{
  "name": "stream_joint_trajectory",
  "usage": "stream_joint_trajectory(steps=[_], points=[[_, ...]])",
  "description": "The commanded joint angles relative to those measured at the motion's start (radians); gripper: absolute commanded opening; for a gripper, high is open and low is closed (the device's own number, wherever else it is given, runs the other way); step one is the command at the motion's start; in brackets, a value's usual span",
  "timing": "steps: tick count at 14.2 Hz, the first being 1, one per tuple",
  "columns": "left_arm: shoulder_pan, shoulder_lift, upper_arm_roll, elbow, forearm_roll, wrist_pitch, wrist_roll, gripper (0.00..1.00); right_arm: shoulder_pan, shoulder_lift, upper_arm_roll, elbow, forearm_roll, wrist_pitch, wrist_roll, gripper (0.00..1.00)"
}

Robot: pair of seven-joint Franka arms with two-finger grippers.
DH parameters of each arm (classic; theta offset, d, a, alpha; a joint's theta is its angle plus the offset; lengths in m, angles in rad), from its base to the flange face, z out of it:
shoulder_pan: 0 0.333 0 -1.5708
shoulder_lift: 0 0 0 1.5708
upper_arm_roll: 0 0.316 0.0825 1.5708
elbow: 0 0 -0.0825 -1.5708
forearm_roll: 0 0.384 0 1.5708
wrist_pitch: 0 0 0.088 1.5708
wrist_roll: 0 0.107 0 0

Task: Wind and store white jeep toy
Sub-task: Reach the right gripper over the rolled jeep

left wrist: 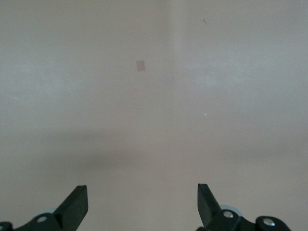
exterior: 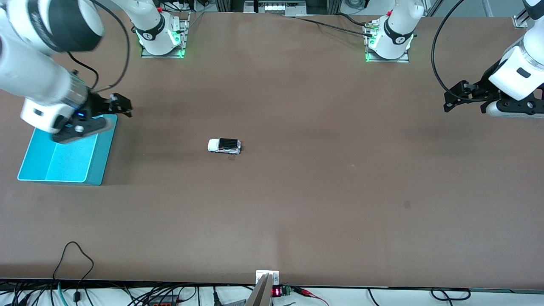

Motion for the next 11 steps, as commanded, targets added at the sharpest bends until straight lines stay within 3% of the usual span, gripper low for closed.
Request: stream_joint_trajectory(steps=[1, 7, 11], points=[[-0.002, -0.003, -0.002, 0.013, 0.021, -0.019, 0.011, 1.00, 0.068, 0.070, -0.003, 0.044, 0.002, -0.002, -0.099, 1.00], [-0.002, -0.001, -0.016, 0.021, 0.021, -0.025, 0.013, 1.00, 0.213, 0.222, -0.003, 0.032, 0.005, 0.133, -0.386, 1.00], [0.002, -0.001, -0.016, 0.021, 0.020, -0.040, 0.010, 1.00, 0.275, 0.242, -0.003, -0.074, 0.003, 0.332, -0.463, 1.00]])
